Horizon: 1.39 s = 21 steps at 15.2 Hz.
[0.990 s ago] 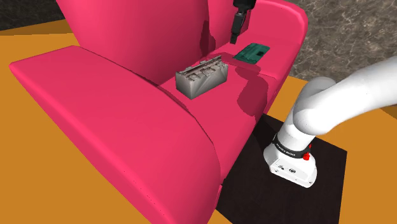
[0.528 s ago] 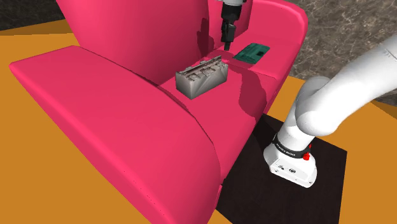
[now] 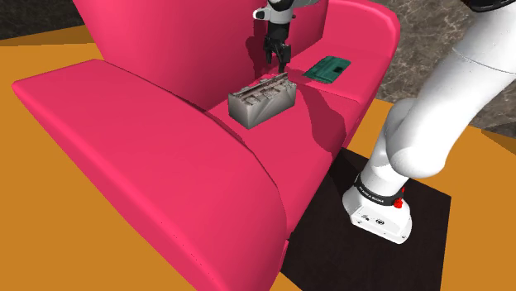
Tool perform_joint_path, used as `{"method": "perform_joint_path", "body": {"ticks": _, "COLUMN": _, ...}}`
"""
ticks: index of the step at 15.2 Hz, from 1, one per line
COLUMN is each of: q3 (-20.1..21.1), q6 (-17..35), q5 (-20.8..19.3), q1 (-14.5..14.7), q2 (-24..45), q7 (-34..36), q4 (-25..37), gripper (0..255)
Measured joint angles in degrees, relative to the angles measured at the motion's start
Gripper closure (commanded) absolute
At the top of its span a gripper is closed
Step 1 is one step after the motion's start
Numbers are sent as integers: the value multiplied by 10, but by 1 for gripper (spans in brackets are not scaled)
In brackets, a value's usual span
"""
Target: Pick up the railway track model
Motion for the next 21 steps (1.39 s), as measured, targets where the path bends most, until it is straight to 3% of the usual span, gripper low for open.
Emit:
{"method": "perform_joint_path", "body": {"ticks": 4, "q3": -9, "q6": 24, "q5": 34, "q1": 12, "q2": 90, "q7": -130, "q4": 49, "gripper": 0}}
{"method": "perform_joint_path", "body": {"ticks": 12, "q3": -8, "q6": 78, "q5": 51, "q1": 11, "q2": 125, "q7": -160, "q4": 24, "gripper": 0}}
{"method": "perform_joint_path", "body": {"ticks": 13, "q3": -8, "q6": 81, "q5": 52, "q1": 11, "q2": 126, "q7": -161, "q4": 23, "gripper": 255}}
{"method": "perform_joint_path", "body": {"ticks": 21, "q3": -9, "q6": 83, "q5": 52, "q1": 11, "q2": 126, "q7": -162, "q4": 21, "gripper": 255}}
